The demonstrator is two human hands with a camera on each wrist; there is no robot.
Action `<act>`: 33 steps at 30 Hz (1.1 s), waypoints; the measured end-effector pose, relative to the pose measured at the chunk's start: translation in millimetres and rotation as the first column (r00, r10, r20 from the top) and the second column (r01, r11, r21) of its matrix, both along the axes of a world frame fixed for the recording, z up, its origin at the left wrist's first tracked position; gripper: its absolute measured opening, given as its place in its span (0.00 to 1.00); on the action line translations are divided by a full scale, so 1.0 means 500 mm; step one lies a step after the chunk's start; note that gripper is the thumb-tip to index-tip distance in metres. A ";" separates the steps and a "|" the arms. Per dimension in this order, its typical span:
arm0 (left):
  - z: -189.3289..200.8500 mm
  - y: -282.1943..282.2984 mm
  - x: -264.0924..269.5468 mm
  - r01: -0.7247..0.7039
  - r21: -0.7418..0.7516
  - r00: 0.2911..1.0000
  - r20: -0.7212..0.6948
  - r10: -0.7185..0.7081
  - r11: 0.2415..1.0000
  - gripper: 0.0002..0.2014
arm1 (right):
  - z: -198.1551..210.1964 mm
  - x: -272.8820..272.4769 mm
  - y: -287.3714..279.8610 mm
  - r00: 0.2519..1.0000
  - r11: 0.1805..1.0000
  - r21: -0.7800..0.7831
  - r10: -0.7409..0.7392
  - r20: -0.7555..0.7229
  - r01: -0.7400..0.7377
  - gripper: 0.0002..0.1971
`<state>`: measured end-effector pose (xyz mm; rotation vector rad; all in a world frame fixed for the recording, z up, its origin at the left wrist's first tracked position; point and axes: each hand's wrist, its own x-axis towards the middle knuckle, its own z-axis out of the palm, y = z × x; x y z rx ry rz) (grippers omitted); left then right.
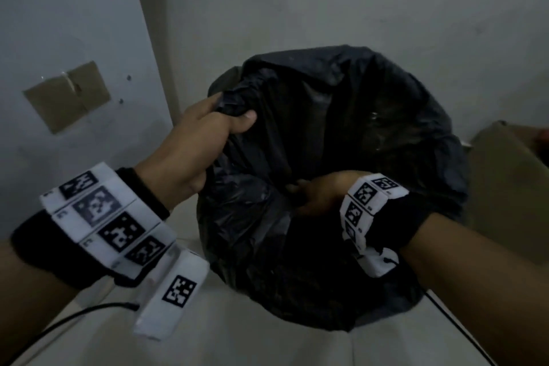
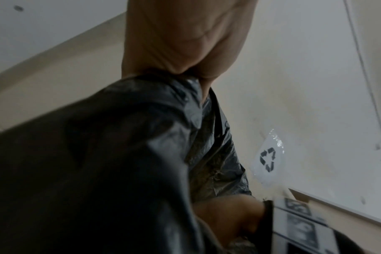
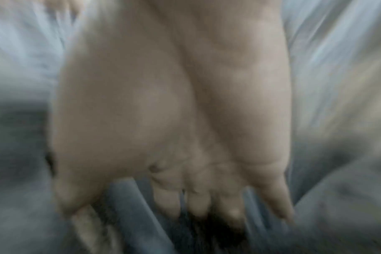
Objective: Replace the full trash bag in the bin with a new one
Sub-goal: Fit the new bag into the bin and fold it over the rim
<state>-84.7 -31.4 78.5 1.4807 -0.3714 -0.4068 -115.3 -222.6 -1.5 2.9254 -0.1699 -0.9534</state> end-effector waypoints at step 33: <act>-0.174 0.091 0.044 -0.161 0.133 0.882 -0.426 0.203 0.978 0.33 | -0.081 -0.044 0.006 0.278 0.624 0.781 -0.744 0.607 -0.033 0.42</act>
